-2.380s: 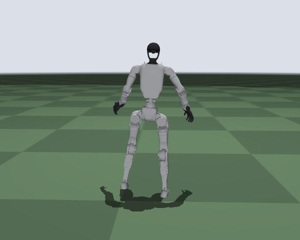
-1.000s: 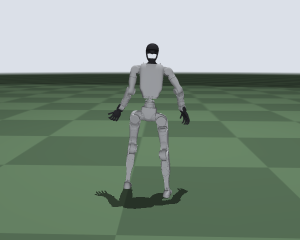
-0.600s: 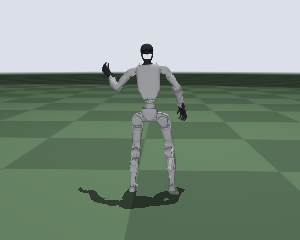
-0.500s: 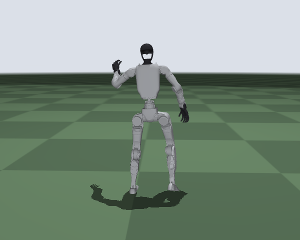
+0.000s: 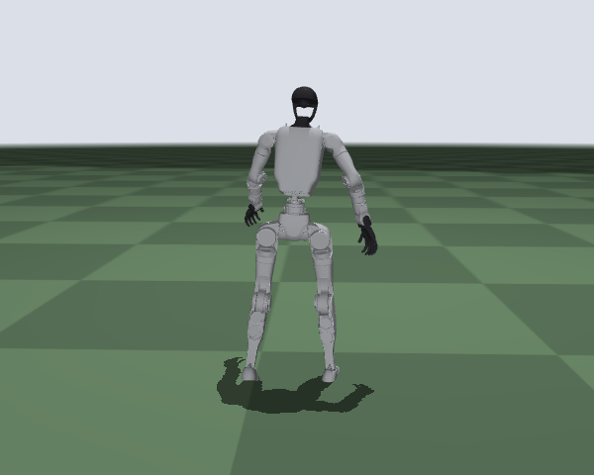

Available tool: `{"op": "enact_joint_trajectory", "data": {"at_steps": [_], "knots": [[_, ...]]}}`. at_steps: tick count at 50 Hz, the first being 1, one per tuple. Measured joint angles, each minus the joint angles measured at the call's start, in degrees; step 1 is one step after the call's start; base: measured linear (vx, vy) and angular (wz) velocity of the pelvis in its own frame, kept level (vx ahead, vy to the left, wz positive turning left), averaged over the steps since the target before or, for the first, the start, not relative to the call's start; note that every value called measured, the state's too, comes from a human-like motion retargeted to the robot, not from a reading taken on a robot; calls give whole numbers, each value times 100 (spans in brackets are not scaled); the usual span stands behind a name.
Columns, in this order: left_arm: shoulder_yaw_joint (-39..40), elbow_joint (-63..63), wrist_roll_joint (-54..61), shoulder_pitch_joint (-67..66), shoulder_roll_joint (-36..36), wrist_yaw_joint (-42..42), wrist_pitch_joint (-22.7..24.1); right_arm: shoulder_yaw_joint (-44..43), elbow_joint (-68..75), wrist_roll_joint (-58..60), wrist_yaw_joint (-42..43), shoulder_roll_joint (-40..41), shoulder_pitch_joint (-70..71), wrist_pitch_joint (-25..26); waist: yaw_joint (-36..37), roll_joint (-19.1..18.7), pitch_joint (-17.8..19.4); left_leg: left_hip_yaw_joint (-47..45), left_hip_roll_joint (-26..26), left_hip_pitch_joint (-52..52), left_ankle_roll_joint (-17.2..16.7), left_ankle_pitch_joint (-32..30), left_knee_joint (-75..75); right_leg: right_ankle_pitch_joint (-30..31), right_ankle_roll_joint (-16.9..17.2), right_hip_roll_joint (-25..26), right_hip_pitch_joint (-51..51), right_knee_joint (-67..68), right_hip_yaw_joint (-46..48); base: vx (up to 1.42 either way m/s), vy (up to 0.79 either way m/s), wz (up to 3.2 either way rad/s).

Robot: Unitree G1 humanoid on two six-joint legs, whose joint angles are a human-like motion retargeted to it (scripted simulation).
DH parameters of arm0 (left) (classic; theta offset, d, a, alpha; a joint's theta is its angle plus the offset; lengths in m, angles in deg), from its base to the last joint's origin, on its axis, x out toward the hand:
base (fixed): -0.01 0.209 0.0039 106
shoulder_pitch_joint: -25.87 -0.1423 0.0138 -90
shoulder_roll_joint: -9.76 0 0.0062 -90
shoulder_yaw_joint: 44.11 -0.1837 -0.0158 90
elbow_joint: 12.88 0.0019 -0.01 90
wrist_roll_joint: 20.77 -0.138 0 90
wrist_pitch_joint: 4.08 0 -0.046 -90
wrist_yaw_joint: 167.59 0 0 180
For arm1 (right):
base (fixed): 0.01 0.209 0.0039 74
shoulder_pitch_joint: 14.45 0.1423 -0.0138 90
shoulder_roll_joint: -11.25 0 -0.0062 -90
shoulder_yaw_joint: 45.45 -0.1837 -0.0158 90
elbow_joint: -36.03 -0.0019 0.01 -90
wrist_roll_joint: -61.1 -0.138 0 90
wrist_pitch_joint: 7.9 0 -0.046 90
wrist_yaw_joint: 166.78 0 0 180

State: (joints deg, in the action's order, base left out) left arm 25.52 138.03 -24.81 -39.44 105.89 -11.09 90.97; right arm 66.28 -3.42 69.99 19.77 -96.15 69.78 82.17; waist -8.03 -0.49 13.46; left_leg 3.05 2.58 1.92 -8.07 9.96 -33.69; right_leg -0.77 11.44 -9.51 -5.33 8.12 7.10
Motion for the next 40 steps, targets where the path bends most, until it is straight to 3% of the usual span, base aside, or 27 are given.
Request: {"op": "enact_joint_trajectory", "data": {"at_steps": [4, 8, 14, 18, 20, 22, 26, 30, 33, 37, 40], "knots": [[949, -891, 2432, -1104, -471, -3, 403, 109, 28, 48, 62, 3, 363, 263, 451, 135, -25, -281, -131, 613, 19, 22, -893, -148, 16, -73, 174, -2, -207, 40, -12, -48], [2146, -1552, 5121, -1902, -1096, 386, 692, 115, -45, 18, 98, -9, 763, 474, 894, 274, -22, -798, -27, 1048, 110, 111, -748, -328, 39, -172, 310, 27, -319, 37, -4, -29], [3809, -2095, 8560, -2180, -1697, 748, 1341, 144, -316, -162, 300, -174, 1276, 549, 1588, 384, 19, -974, 68, 1403, 63, -228, 808, -555, 134, -245, 454, 86, -393, 34, 4, -15], [4518, -2642, 9474, -2124, -1408, 1131, 1593, 272, -420, -189, 442, -292, 1609, 494, 2050, 386, 97, -1012, 183, 1173, -50, -576, 2292, -742, 145, -199, 582, 246, -523, 37, 12, -39], [4785, -2927, 9293, -2085, -1048, 1202, 1731, 312, -457, -142, 367, -327, 1711, 458, 2240, 370, 106, -1132, 261, 980, -144, -840, 2841, -831, 132, -160, 693, 301, -577, 41, 17, -42], [5008, -3160, 8369, -1975, -523, 573, 2167, 315, -483, -112, 470, -326, 1749, 392, 2382, 374, 77, -1256, 301, 797, -185, -1117, 3136, -893, 122, -145, 793, 347, -618, 43, 20, -34], [5136, -4049, 6341, -1673, 671, -64, 2117, 273, -515, -262, 129, -239, 1642, 339, 2451, 445, -29, -1294, 262, 498, -112, -1127, 3207, -919, -42, -181, 828, 773, -701, 42, 25, -8], [4964, -4901, 4079, -1098, 1917, -671, 1534, 166, -564, -293, -387, -106, 1365, 308, 2228, 412, -57, -1175, 241, 181, -21, -796, 3078, -646, -370, -125, 415, 2204, -840, 39, 28, 25], [4550, -5315, 2775, -508, 2680, -607, 995, 172, -600, -224, -754, -81, 1071, 260, 1927, 265, -104, -1032, 319, -61, -22, -641, 3074, -497, -585, -7, -61, 3341, -753, 35, 23, 42], [3529, -5555, 1223, 588, 3276, 52, 227, 216, -524, 8, -1322, -111, 733, 254, 1460, 44, -118, -788, 448, -230, -94, -444, 3003, -642, -814, -1, -534, 3837, -211, 32, 15, 55], [2400, -5468, -20, 1577, 3284, 835, -284, 144, -331, 319, -1727, -78, 528, 303, 1158, -70, -84, -612, 481, -288, -129, -328, 2956, -525, -707, 94, -784, 3384, 0, 30, 8, 53]]}}
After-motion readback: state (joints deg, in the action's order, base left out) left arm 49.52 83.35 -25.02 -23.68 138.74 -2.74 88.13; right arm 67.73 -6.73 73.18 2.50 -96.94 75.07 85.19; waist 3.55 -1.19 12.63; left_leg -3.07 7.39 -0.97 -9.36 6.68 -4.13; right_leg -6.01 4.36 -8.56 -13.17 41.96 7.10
